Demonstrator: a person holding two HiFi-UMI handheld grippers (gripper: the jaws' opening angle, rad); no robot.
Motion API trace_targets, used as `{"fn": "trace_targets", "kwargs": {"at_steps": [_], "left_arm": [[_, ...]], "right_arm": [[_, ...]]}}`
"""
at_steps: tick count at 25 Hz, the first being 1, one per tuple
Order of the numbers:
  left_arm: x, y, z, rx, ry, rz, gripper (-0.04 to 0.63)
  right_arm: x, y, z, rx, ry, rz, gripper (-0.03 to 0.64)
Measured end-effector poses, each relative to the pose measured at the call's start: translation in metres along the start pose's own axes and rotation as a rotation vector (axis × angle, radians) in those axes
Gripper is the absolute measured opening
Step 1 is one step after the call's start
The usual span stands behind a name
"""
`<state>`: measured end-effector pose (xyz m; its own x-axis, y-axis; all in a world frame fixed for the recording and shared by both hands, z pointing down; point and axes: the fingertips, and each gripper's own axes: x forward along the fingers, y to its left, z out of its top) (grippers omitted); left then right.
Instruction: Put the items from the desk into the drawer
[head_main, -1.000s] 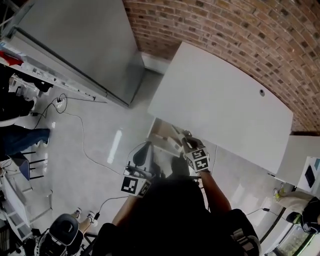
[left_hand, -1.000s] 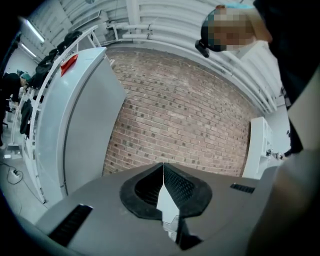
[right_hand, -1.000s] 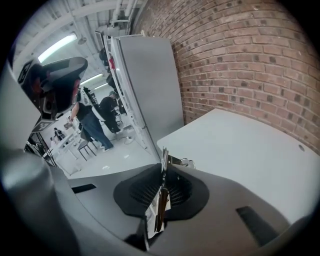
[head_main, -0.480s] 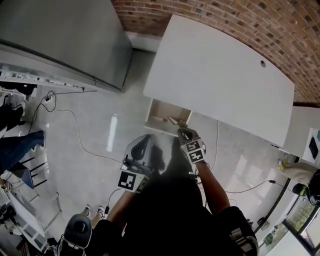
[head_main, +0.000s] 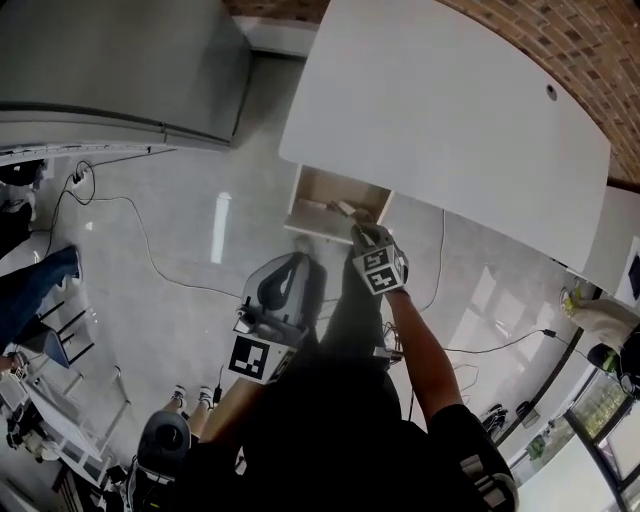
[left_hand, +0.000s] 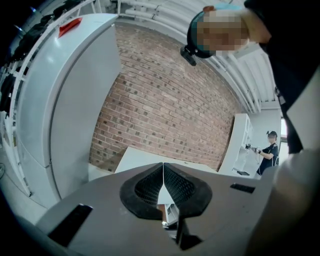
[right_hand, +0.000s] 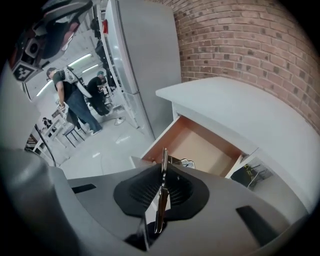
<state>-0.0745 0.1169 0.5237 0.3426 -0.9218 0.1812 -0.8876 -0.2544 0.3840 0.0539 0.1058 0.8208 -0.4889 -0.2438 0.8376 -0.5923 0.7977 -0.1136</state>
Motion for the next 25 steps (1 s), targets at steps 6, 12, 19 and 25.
{"fn": "trace_targets", "kwargs": {"at_steps": [6, 12, 19, 25], "left_arm": [[0.006, 0.013, -0.024, 0.002, 0.036, 0.005, 0.005], [0.014, 0.031, -0.047, -0.024, 0.072, 0.024, 0.005], [0.021, 0.042, -0.059, -0.04, 0.089, 0.037, 0.005], [0.025, 0.048, -0.075, -0.06, 0.107, 0.05, 0.005]], "right_arm": [[0.042, -0.011, -0.031, 0.008, 0.064, -0.009, 0.023], [0.077, -0.016, -0.057, 0.013, 0.13, 0.004, 0.023], [0.111, -0.015, -0.073, -0.005, 0.212, 0.039, 0.023], [0.134, -0.017, -0.09, -0.01, 0.283, 0.054, 0.023]]}}
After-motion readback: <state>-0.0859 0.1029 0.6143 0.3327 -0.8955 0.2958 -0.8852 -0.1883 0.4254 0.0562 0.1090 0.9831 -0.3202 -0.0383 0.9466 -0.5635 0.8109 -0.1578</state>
